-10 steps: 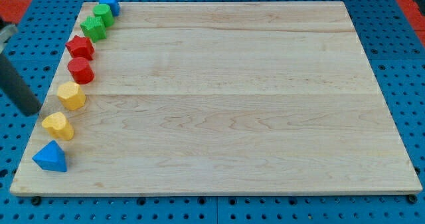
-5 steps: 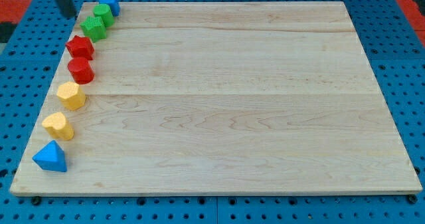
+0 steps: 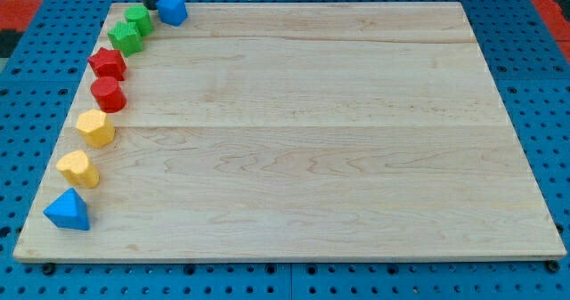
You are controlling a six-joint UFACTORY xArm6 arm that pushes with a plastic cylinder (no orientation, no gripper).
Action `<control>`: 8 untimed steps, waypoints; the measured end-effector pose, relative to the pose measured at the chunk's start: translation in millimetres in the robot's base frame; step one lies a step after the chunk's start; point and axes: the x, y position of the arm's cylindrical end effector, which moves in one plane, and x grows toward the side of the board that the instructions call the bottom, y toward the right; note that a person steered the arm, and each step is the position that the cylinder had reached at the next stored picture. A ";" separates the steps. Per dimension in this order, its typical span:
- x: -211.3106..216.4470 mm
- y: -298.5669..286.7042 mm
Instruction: Move the blue cube to the right side of the green circle
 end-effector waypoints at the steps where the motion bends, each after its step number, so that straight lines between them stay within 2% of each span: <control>1: 2.0 10.3; 3: 16.7 37.9; 5: 51.7 65.5; 6: 45.9 65.3; 7: 59.0 39.6; 8: 108.8 40.2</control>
